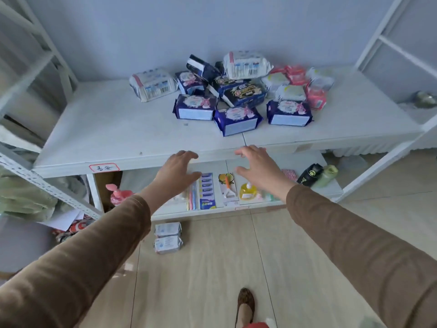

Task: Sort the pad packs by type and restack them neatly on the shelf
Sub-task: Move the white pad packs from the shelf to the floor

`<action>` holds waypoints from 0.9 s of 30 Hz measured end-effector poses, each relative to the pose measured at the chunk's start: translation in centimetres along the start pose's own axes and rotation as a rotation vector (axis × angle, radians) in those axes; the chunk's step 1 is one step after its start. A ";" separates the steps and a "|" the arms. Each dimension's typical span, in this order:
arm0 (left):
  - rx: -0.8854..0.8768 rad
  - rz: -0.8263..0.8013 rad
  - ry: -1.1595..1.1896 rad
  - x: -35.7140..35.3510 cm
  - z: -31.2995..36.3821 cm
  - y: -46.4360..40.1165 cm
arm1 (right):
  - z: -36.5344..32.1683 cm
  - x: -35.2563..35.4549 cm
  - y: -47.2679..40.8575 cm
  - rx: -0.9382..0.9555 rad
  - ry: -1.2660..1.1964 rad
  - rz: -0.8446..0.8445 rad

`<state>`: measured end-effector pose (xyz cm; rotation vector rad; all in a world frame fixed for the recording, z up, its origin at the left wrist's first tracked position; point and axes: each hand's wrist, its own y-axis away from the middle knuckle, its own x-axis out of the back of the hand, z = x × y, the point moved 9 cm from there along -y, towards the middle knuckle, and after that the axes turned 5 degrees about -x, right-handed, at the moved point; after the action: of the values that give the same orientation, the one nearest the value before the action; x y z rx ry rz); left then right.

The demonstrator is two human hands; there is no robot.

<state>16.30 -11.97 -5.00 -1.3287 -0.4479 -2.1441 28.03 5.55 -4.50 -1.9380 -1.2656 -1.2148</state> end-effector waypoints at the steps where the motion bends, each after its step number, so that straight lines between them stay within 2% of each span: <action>1: 0.008 0.016 -0.001 0.5 0.5 -1.3 | 0.6 1.1 -1.1 0.005 -0.012 -0.001; 6: 0.076 0.103 0.027 3.1 0.5 -7.3 | 2.6 5.4 -7.6 0.032 -0.016 0.022; 11: 0.130 0.159 0.010 6.3 -2.9 -12.8 | 3.8 8.2 -15.8 0.002 -0.136 0.057; 19: 0.237 0.265 0.040 11.8 -13.2 -22.8 | 3.6 11.5 -29.1 -0.053 -0.139 0.161; 27: 0.353 0.286 0.029 14.4 -23.0 -30.9 | 5.5 13.7 -38.0 -0.142 -0.056 0.305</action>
<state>-24.09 -4.81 -2.04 -1.0880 -0.5588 -1.7521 -1.91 32.07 3.35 -2.1847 -0.8868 -1.1256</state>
